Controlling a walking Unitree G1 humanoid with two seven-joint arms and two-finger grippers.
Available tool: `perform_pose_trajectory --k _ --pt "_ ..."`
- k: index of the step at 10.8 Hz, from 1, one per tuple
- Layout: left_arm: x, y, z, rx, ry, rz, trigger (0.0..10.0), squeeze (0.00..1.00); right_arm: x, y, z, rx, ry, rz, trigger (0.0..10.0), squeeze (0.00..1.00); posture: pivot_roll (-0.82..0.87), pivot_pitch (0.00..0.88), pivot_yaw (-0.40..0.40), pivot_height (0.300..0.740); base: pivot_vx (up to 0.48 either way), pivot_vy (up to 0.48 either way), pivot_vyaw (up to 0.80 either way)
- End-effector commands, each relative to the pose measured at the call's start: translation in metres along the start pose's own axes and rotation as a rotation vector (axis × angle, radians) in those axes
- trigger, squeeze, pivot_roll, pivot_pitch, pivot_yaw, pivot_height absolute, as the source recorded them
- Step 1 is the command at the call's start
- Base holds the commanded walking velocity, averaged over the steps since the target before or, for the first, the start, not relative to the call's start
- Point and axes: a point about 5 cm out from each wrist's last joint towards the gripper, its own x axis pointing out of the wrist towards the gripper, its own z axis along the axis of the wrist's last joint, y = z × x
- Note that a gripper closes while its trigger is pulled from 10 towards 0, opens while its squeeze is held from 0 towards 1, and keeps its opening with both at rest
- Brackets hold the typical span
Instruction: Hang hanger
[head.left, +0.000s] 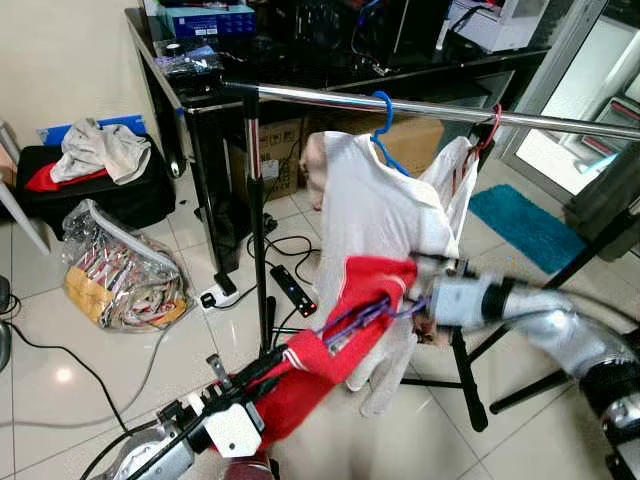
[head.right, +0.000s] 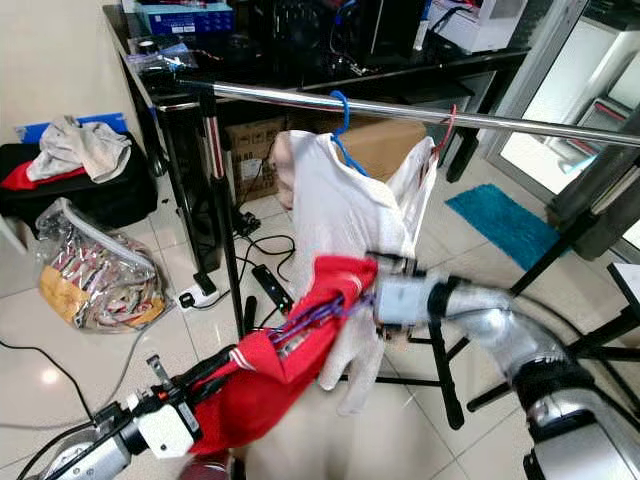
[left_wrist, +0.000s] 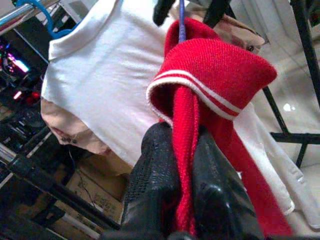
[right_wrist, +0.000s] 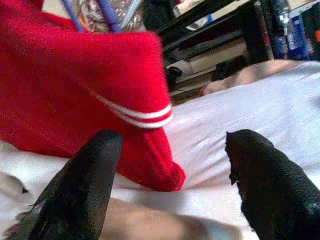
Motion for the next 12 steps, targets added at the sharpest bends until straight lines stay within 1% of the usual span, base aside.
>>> perform_pose_trajectory --k 1,3,4,6,9,12 --pt "0.005 0.003 0.005 0.023 -0.055 0.007 0.0 0.00 -0.006 0.000 -0.006 -0.041 0.031 0.021 10.0 0.00 0.29 0.000 -0.083 0.740 0.000 0.000 0.00" --pt "0.005 0.003 0.004 0.043 -0.064 0.003 0.0 0.00 -0.007 0.006 -0.005 -0.067 0.008 0.059 10.0 0.00 0.29 0.000 -0.082 0.740 0.000 0.000 0.00" --pt "0.006 0.003 0.005 0.064 -0.077 -0.018 0.0 0.00 -0.004 0.011 -0.002 -0.077 -0.013 0.076 10.0 0.00 0.29 0.000 -0.082 0.740 0.000 0.000 0.00" --pt "0.007 -0.001 0.005 0.146 -0.112 -0.115 0.0 0.00 0.005 0.023 0.007 -0.101 -0.071 0.127 10.0 0.00 0.30 0.000 -0.080 0.740 0.000 0.000 0.00" --pt "0.006 -0.006 0.004 0.188 -0.137 -0.206 0.0 0.00 0.010 0.030 0.012 -0.113 -0.097 0.146 10.0 0.00 0.30 0.000 -0.074 0.740 0.000 0.000 0.00" --pt "0.005 -0.009 0.002 0.233 -0.158 -0.259 0.0 0.00 0.012 0.031 0.010 -0.117 -0.077 0.136 10.0 0.00 0.29 0.000 -0.069 0.740 0.000 0.000 0.00"
